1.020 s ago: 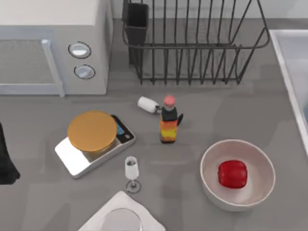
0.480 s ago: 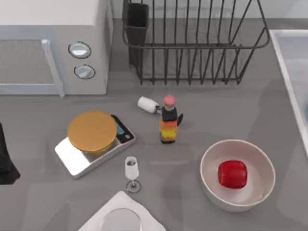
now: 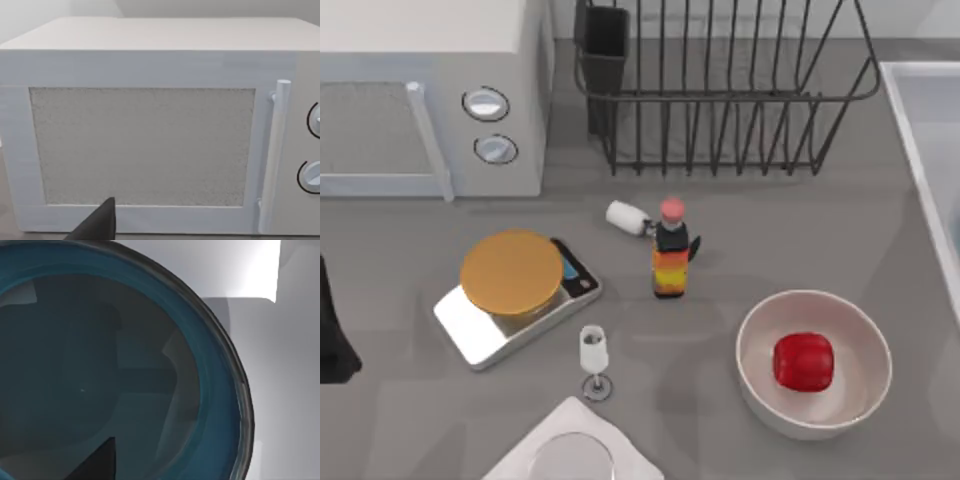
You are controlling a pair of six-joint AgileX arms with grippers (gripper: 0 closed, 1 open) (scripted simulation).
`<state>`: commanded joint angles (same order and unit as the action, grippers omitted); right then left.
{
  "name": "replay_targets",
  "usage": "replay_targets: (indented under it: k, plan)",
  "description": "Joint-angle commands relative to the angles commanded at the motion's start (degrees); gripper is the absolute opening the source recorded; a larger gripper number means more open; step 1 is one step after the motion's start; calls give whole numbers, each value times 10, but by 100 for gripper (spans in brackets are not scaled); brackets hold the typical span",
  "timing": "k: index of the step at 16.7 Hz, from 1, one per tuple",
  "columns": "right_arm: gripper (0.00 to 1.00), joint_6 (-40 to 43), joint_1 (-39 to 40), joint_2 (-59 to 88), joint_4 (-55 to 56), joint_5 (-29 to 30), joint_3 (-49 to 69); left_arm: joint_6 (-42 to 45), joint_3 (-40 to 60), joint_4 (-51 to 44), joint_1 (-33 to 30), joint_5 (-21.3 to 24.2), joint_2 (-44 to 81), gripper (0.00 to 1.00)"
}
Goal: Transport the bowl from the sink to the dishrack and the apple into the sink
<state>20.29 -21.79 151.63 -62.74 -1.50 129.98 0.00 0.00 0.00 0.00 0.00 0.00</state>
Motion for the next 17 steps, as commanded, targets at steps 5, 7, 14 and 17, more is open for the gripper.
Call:
replay_targets:
  k: [5,7,14,17]
  plan:
    - [100,-1,1,35,66,1,-33,0,0,0,0,0,0,100]
    - [100,-1,1,35,66,1,-33,0,0,0,0,0,0,100]
    - [55,-1,1,35,66,1,-33,0,0,0,0,0,0,100]
    - [32,-1,1,35,66,1,-33,0,0,0,0,0,0,100]
